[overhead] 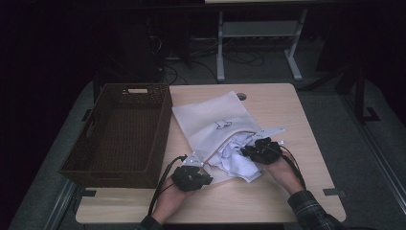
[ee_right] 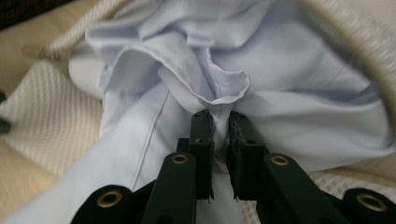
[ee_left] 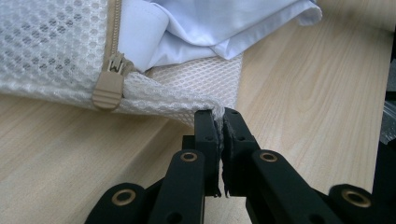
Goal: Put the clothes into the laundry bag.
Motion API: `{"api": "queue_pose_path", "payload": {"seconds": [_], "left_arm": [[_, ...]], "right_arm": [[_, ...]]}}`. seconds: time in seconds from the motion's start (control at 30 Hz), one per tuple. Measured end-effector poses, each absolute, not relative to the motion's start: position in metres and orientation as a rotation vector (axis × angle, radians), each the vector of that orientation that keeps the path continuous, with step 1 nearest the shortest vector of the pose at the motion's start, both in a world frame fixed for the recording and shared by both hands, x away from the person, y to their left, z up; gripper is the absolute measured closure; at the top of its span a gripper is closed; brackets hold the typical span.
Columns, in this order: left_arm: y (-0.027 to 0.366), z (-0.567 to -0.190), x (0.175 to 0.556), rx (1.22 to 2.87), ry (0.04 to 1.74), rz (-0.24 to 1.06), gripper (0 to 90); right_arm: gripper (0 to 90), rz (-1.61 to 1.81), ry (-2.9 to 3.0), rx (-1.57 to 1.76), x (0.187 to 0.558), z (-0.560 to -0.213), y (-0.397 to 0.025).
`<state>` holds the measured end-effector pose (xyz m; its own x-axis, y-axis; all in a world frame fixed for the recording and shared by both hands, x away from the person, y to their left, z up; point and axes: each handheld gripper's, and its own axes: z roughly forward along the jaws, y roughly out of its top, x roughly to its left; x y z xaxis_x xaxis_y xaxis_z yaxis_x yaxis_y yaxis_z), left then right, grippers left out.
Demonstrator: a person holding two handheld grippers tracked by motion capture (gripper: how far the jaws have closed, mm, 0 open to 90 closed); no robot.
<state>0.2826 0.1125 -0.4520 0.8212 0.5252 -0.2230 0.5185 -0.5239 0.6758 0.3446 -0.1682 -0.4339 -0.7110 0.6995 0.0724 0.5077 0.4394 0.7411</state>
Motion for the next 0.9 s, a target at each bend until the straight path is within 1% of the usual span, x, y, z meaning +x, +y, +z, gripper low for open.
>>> {"api": "queue_pose_path", "payload": {"seconds": [0.23, 0.43, 0.7, 0.9], "left_arm": [[0.109, -0.453, 0.282, 2.243, 0.750, 0.008, 86.2], [0.107, -0.454, 0.281, 2.257, 0.740, -0.002, 86.4], [0.106, -0.454, 0.280, 2.261, 0.737, -0.007, 86.4], [0.107, -0.454, 0.280, 2.263, 0.736, -0.005, 86.3]], "right_arm": [[80.8, 1.120, 2.388, 1.045, 0.360, -0.422, -0.152], [81.5, 1.090, 2.356, 1.110, 0.385, -0.430, -0.135], [81.5, 1.055, 2.280, 1.172, 0.411, -0.442, -0.126], [80.1, 1.056, 2.276, 1.197, 0.416, -0.446, -0.127]]}}
